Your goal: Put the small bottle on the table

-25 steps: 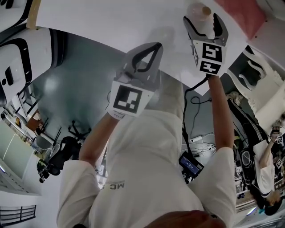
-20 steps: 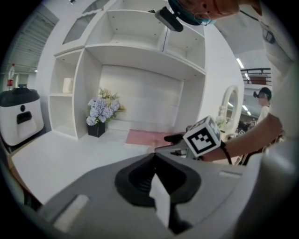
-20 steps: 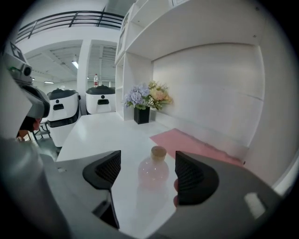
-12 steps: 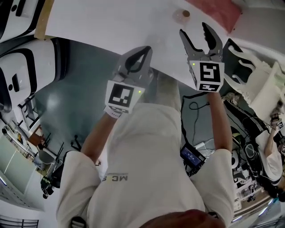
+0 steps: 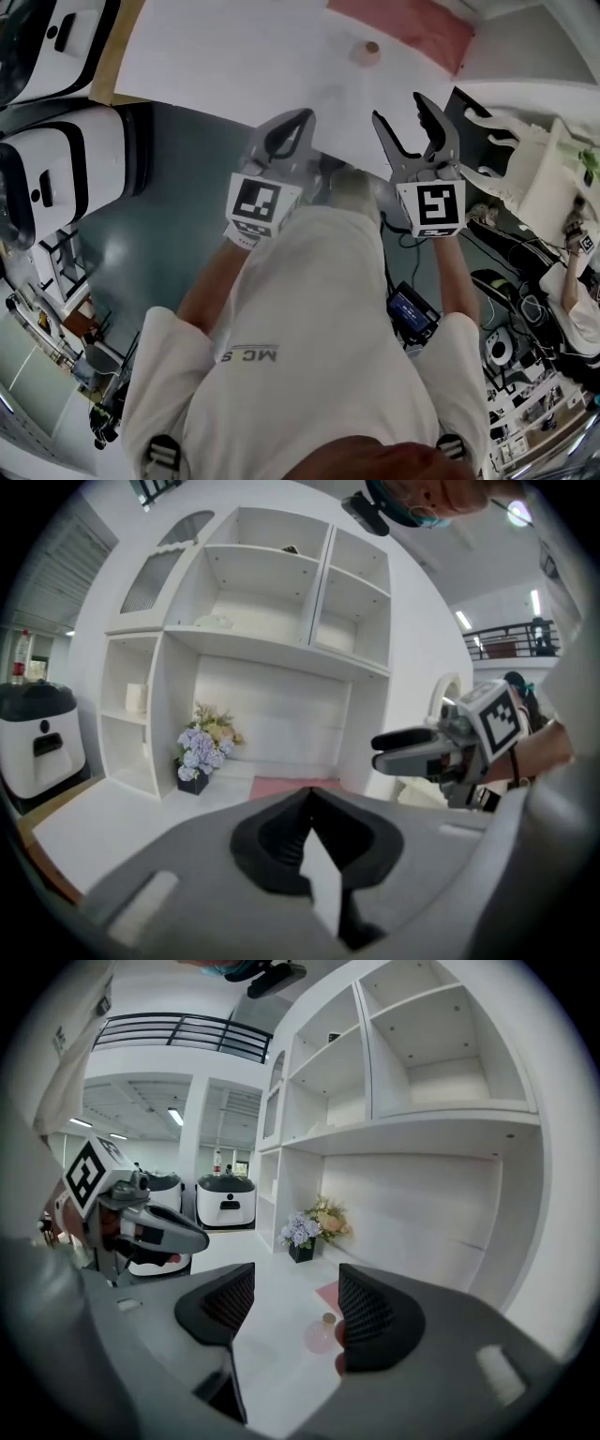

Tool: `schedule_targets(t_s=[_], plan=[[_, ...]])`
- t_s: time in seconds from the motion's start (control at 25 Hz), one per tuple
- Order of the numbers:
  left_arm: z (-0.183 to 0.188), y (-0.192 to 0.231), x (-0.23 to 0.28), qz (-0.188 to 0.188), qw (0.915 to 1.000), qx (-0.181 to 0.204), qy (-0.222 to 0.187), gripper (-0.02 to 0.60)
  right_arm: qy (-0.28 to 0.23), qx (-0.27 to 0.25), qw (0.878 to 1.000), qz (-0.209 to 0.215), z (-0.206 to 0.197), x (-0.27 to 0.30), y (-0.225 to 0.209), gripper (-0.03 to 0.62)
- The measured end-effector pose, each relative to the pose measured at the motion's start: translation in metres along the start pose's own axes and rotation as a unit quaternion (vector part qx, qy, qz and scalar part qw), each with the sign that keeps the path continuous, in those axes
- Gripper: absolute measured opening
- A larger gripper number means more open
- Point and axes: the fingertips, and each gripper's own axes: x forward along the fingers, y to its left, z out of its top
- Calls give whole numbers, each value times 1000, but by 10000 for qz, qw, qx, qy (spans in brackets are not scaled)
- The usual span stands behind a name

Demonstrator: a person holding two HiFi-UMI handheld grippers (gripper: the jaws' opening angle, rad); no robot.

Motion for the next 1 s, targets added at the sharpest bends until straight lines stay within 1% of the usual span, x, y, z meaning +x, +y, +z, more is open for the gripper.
schedule_targets(t_s=[0.08,0.12,0.24,0.36,0.4,0.52,0.56,0.64,0.72,0.8,0.92,1.0], plan=[[5,-5,-6,-13,10000,2,-77,0,-168,23,9999,3,8,-17,3,281],[10,-7,-9,-30,9999,7,-129,0,-227,53,9997,2,12,-25,4,269],[25,-11,-20,-112,9996,56,-254,0,-322,15,9994,-84,22,-49,4,208],[37,-16,-29,-183,9990,107,-396,0,-282,-180,9993,-186,25,-70,4,178],[41,-17,-32,-205,9987,110,-449,0,-288,-175,9992,-234,26,-75,5,157],[45,-20,-36,-217,9984,73,-511,0,-314,53,9988,-360,24,-82,7,52],[46,-21,-36,-203,9984,50,-516,0,-300,146,9987,-385,23,-83,7,30],[48,-24,-34,-188,9984,16,-527,0,-308,289,9984,-372,22,-83,7,8],[52,-28,-34,-208,9982,17,-555,0,-349,359,9983,-299,24,-84,10,2],[53,-31,-35,-237,9982,22,-545,0,-363,286,9986,-249,25,-84,13,0],[49,-33,-32,-264,9987,13,-445,0,-321,188,9990,-250,23,-82,14,0],[46,-35,-32,-275,9989,14,-384,0,-297,228,9990,-236,21,-83,15,0]])
